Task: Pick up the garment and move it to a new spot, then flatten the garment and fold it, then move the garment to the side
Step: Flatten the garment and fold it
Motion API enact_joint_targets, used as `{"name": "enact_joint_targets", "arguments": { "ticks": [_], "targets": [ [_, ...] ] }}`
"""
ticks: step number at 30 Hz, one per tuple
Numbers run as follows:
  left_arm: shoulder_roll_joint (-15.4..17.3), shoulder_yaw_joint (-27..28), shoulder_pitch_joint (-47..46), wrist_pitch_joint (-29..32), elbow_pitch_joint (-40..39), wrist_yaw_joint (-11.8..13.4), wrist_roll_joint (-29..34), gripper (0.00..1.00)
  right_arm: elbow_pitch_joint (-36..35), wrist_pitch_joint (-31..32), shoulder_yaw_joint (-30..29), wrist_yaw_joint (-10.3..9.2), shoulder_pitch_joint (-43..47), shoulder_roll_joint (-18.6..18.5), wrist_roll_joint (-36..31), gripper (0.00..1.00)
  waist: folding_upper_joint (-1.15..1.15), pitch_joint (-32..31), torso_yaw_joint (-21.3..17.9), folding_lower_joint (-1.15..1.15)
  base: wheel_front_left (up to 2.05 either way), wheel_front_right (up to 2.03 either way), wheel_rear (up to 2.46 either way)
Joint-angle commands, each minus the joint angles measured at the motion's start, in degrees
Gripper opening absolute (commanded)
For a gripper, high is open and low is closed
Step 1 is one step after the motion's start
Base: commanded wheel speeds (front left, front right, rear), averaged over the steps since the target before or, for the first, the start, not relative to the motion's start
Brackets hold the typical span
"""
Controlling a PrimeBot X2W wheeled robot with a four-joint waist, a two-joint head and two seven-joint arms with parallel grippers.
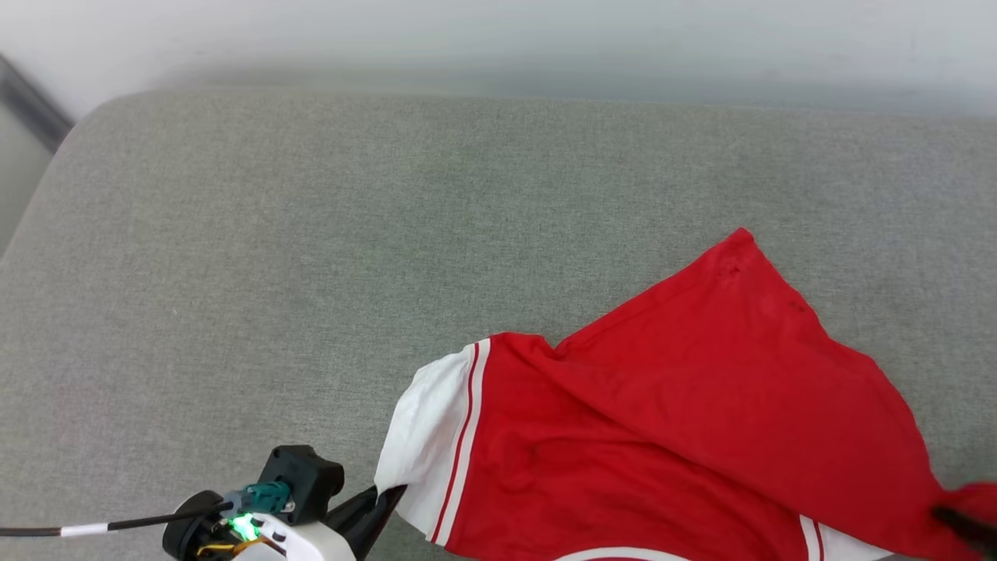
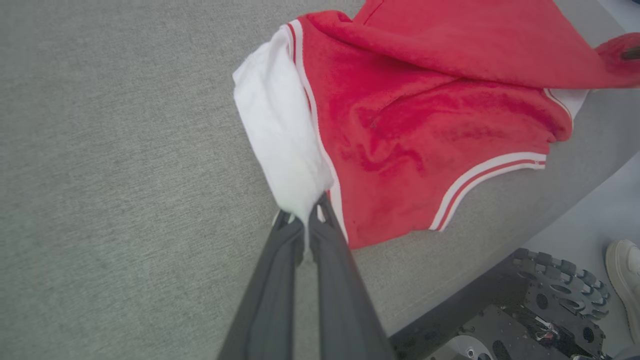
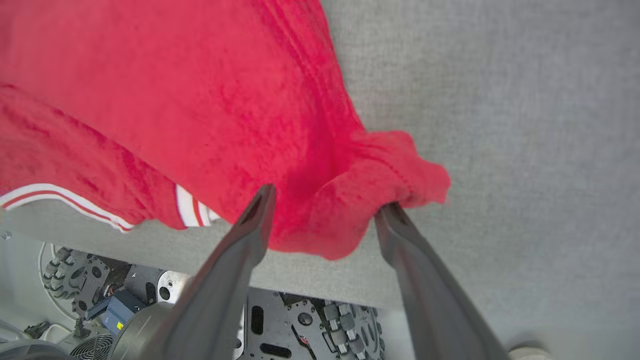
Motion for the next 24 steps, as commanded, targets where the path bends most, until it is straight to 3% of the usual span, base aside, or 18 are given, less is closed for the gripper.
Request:
{"name": "enact_joint_targets", "arguments": {
  "ticks": [1, 10, 24],
  "targets": [
    [0.2, 0.2, -0.5, -0.1, -0.4, -0.1, 0.5, 0.0, -1.0, 0.1, 0.0, -0.02, -2.1, -1.3, 0.7, 1.0, 0.0, 0.6, 0.4, 0.01, 0.0, 0.0, 0.0],
    [0.1, -0.1, -3.5, 1.1, -3.5, -0.3, 2.7, 0.0, -4.3, 5.3, 4.2, -0.02, -16.5, -6.1, 2.6, 1.0, 0.0, 6.0, 4.7, 0.01, 0.0, 0.0, 0.0],
    [-3.6, -2.2, -8.0, 1.3, -5.5, -2.2, 5.9, 0.0, 9.4, 13.3, 14.5, -0.02, -40.1, -6.0, -7.1, 1.0, 0.0, 14.4, 14.2, 0.01, 0.0, 0.0, 0.0]
  ]
}}
